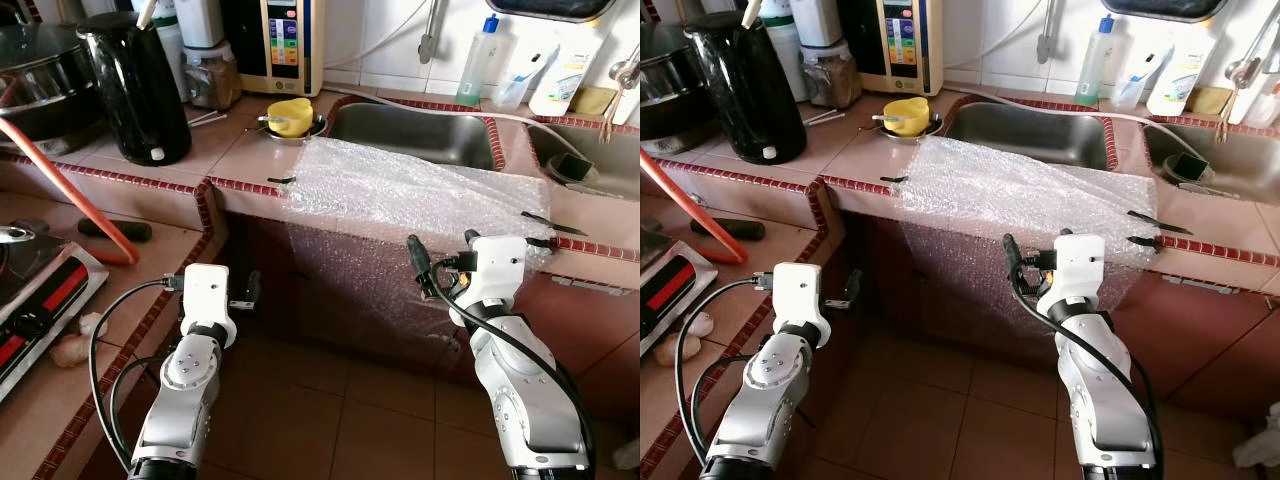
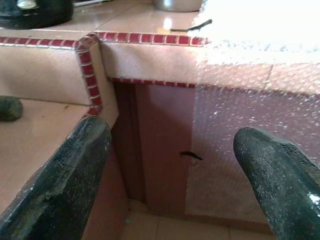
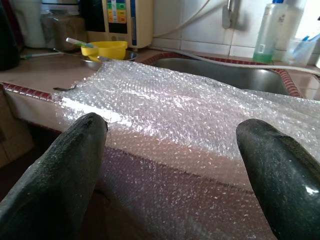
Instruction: Kitchen organization
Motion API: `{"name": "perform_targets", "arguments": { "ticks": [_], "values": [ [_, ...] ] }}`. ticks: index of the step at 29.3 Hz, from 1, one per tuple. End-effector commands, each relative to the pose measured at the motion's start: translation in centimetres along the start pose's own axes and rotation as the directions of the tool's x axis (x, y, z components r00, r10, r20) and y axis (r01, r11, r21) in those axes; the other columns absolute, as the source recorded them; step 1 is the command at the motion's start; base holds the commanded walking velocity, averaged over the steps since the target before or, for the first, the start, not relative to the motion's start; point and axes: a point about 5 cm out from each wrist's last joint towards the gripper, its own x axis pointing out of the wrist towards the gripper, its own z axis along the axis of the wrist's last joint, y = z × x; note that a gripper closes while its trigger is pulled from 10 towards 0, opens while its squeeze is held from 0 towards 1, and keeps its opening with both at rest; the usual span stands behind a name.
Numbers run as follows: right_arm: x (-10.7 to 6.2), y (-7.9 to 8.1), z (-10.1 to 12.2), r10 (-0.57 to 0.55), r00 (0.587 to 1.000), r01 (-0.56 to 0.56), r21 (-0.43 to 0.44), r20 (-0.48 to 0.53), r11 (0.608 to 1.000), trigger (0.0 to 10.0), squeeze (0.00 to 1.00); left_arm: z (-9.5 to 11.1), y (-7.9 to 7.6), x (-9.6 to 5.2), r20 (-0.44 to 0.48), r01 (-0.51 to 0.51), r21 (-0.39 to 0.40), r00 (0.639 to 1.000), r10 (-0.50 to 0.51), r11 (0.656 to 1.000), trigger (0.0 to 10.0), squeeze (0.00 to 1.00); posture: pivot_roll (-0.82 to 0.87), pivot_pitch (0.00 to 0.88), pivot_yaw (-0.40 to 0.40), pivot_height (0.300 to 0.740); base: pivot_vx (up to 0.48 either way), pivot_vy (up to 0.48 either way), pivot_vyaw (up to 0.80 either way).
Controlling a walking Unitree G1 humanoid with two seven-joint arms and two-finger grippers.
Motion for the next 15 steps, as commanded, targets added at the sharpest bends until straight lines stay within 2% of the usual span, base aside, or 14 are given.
{"name": "perform_targets", "arguments": {
  "ticks": [1, 2, 5, 15],
  "values": [
    [0.1, -0.4, 0.4, -0.017, 1.000, 0.017, -0.002, 0.009, 1.000, 10.0, 0.00, 0.8, -0.3, 0.3, 0.035, 0.025, 0.013, 0.999, -0.025, 1.000, 10.0, 0.00, 0.02, 0.000, -0.018, 0.740, 0.000, 0.000, 0.00],
    [0.1, -0.4, 0.5, -0.019, 1.000, 0.019, -0.003, 0.007, 1.000, 10.0, 0.00, 0.9, -0.4, 0.3, 0.040, 0.027, 0.011, 0.999, -0.027, 1.000, 10.0, 0.00, 0.02, 0.000, -0.018, 0.740, 0.000, 0.000, 0.00],
    [0.3, -0.5, 0.4, -0.026, 1.000, 0.026, 0.021, -0.011, 0.999, 10.0, 0.00, 1.3, -0.4, 0.5, 0.045, 0.027, 0.005, 0.999, -0.027, 1.000, 10.0, 0.00, 0.02, 0.000, -0.018, 0.740, 0.000, 0.000, -0.78],
    [0.1, 0.1, 0.4, -0.009, 1.000, 0.009, 0.003, 0.000, 1.000, 10.0, 0.00, 2.3, -0.8, 0.5, 0.090, 0.087, -0.027, 0.992, -0.084, 0.996, 10.0, 0.00, 0.02, 0.000, -0.011, 0.740, 0.000, 0.000, -0.80]
  ]
}}
